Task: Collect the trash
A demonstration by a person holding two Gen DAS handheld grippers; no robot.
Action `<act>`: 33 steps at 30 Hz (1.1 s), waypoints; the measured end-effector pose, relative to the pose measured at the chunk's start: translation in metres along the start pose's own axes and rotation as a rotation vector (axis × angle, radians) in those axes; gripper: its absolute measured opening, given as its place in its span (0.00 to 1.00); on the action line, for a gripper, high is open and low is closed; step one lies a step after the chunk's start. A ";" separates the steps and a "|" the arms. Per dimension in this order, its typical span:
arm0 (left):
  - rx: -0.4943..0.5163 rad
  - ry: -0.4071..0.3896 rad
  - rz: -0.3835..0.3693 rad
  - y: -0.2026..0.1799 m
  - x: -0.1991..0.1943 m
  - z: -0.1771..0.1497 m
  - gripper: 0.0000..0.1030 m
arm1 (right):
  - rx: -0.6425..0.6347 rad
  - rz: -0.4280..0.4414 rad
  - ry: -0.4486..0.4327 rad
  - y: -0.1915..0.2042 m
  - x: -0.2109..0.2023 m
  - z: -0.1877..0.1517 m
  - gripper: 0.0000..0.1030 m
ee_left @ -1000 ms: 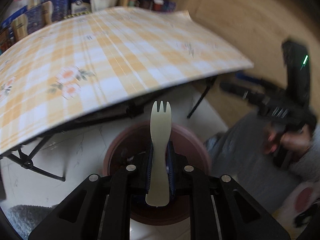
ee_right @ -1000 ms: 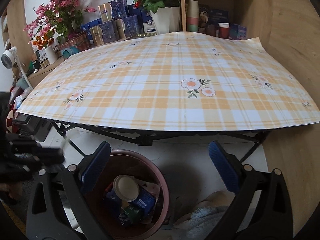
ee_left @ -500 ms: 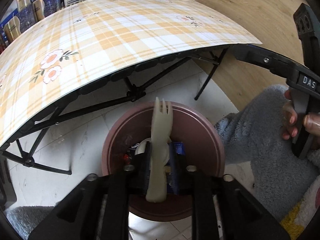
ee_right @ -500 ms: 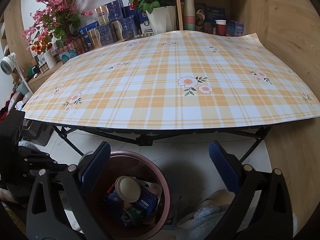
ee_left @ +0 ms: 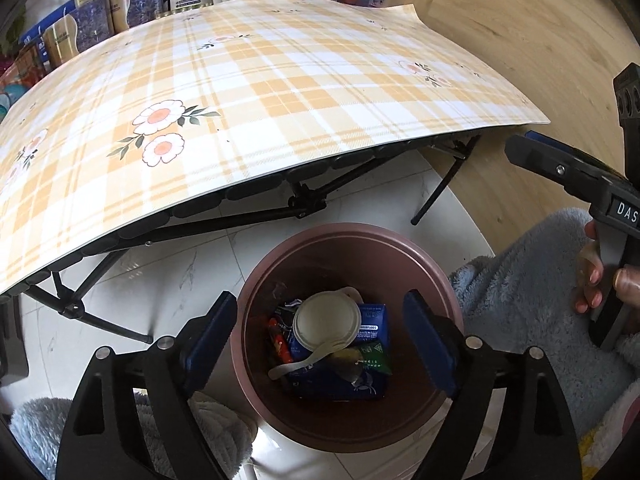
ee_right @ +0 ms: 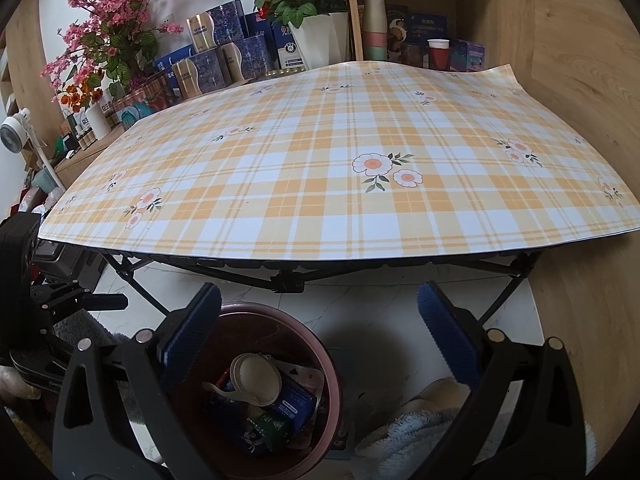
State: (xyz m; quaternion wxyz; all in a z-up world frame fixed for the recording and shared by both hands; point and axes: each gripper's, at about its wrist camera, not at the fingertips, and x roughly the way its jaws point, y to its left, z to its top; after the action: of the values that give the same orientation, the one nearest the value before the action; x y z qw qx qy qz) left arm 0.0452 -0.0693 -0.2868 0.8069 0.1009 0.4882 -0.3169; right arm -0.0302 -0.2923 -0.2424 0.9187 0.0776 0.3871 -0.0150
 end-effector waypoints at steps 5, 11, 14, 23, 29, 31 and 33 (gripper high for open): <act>-0.001 -0.001 0.003 -0.001 0.000 0.000 0.81 | -0.004 -0.002 0.002 0.001 0.000 0.000 0.94; -0.017 -0.008 0.005 0.003 -0.001 -0.001 0.81 | -0.005 -0.002 0.001 0.001 0.000 0.000 0.94; -0.025 -0.011 0.006 0.004 -0.002 -0.001 0.82 | -0.005 -0.002 0.002 0.001 0.000 0.000 0.94; -0.023 -0.090 0.159 0.003 -0.024 0.005 0.83 | -0.008 -0.018 0.008 0.004 -0.004 0.009 0.94; -0.102 -0.326 0.381 0.018 -0.108 0.038 0.94 | -0.076 -0.029 -0.055 0.023 -0.038 0.059 0.94; -0.133 -0.384 0.422 0.024 -0.138 0.052 0.94 | -0.090 -0.029 -0.081 0.030 -0.052 0.078 0.94; -0.150 -0.436 0.423 0.028 -0.163 0.062 0.94 | -0.102 -0.035 -0.113 0.037 -0.069 0.096 0.94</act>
State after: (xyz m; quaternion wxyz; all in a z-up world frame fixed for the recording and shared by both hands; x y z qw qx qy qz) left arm 0.0546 -0.0089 -0.1206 0.9458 0.0702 0.2939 -0.1190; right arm -0.0070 -0.2725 -0.1227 0.9414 0.0232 0.3360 -0.0157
